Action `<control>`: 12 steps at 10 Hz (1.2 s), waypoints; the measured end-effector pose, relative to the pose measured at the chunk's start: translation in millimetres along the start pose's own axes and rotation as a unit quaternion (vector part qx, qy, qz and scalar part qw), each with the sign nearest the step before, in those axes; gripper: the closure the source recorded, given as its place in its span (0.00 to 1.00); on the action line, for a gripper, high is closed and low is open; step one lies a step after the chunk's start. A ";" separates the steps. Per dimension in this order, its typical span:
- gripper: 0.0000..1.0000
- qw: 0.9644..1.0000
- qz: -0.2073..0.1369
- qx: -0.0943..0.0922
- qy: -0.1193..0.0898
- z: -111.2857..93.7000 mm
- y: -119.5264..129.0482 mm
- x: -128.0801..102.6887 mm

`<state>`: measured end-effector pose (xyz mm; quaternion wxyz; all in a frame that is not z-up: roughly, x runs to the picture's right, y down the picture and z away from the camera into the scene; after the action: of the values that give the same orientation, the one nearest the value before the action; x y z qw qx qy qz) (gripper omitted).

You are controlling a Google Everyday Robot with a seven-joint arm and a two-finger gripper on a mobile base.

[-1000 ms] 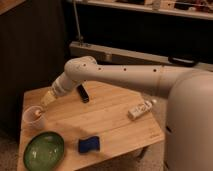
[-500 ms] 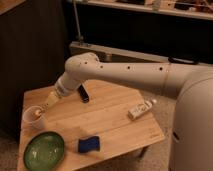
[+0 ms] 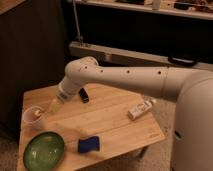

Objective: Wipe the white sponge on the table

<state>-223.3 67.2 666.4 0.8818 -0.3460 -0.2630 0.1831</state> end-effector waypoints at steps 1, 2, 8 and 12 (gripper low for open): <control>0.35 1.000 -0.020 -0.006 0.005 -1.1 5.5 9.4; 0.35 1.000 -0.023 -0.007 0.010 -6.1 9.9 23.9; 0.35 0.996 -0.030 0.013 0.080 -3.2 45.8 72.6; 0.35 0.995 -0.027 0.028 0.088 9.7 66.9 111.2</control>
<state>-150.0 174.7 662.6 0.9157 -0.3285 -0.1880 0.1350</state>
